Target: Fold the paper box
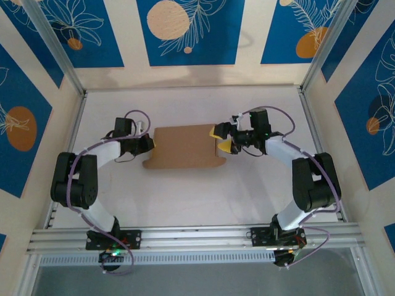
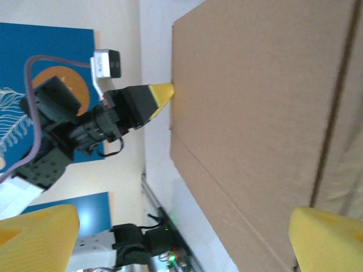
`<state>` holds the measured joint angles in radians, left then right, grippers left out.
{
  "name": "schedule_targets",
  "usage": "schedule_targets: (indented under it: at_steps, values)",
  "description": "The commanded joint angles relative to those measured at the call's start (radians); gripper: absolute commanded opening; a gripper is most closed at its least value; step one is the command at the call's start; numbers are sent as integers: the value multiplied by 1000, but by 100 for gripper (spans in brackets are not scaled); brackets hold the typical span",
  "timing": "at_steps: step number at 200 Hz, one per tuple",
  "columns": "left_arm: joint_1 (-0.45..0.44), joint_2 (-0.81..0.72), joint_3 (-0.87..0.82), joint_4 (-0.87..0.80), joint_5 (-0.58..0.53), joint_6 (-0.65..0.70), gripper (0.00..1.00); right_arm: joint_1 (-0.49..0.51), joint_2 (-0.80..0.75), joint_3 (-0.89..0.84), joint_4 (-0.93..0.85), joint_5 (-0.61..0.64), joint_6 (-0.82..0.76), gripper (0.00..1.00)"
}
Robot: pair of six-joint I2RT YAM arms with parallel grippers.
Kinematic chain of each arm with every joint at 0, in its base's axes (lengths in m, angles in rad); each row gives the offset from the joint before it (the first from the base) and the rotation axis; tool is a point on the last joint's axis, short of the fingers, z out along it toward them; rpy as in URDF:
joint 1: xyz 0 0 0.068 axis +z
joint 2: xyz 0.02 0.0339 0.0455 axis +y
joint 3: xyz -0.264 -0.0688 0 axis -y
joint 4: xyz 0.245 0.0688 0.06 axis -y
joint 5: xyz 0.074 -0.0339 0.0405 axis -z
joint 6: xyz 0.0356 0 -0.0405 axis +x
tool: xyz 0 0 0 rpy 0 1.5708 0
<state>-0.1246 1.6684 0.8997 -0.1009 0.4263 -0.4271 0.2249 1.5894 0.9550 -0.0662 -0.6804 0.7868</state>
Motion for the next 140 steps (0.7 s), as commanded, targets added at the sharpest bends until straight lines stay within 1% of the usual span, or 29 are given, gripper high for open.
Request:
schedule_targets:
  at_steps: [1,16,44,55,74,99,115,140]
  values:
    - [11,72,-38,-157,-74,17,2,-5,0,26,-206,136,-126,95]
    - [17,76,-38,-159,-72,17,2,-10,0,28,-245,219,-146,95]
    - [20,78,-36,-162,-72,13,2,-10,56,60,-296,275,-177,95]
    - [23,78,-38,-162,-75,12,2,-11,96,77,-296,256,-179,96]
    - [26,80,-39,-162,-71,9,2,-11,172,99,-250,168,-164,97]
    - [28,79,-40,-164,-72,10,2,-4,267,137,-197,84,-137,98]
    - [30,81,-40,-162,-70,8,2,12,296,149,-146,27,-117,98]
    - [30,83,-41,-155,-58,6,2,52,305,155,-67,-16,-65,96]
